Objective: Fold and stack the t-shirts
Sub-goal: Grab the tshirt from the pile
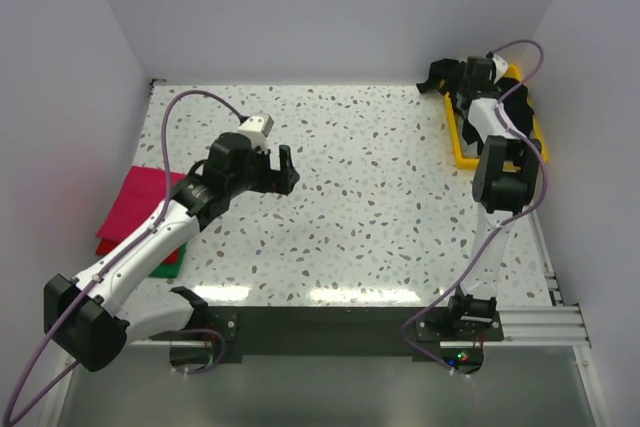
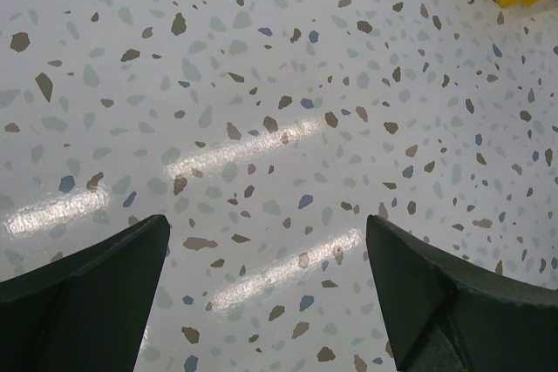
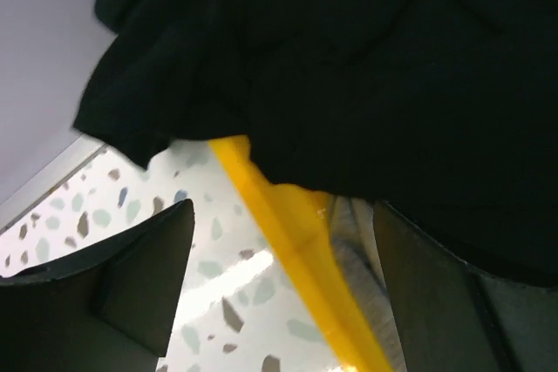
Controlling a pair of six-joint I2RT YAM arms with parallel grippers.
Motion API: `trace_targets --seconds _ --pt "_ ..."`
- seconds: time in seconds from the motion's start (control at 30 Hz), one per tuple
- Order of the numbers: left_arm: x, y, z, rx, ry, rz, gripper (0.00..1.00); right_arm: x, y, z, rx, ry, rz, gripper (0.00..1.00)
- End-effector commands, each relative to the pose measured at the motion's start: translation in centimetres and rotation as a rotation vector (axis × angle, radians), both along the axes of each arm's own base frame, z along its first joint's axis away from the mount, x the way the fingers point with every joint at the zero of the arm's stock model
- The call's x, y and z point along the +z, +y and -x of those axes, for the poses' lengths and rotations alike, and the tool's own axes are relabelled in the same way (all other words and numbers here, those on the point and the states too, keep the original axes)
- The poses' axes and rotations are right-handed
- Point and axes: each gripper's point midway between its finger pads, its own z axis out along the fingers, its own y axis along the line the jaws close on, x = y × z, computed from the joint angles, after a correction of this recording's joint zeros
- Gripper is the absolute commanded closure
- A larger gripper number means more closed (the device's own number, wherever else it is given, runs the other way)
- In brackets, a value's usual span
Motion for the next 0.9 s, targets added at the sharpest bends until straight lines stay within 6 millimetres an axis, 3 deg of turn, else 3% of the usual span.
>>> trace_targets --seconds 0.0,0.23,0.47,0.73,0.87 --pt "0.4 0.2 -0.6 -0.005 -0.027 -0.019 0.00 4.8 -3.4 -2.1 -0.072 -0.168 -0.060 0.14" --pt "-0.4 -0.4 -0.6 -0.034 0.004 -0.017 0.00 3.9 -8.5 -0.8 -0.203 -0.151 -0.006 0.14" --pt "-0.6 -0.5 -0.6 -0.036 0.012 -0.021 0.00 1.9 -11.8 0.8 -0.285 -0.090 0.065 0.14" --pt "-1.1 -0.3 -0.8 -0.034 0.027 -0.023 0.00 -1.4 -12.4 0.2 -0.273 -0.031 0.072 0.16" --pt "-1.2 -0.3 -0.9 -0.032 0.030 -0.023 0.00 -2.5 -12.4 0.4 -0.275 -0.021 0.069 0.23"
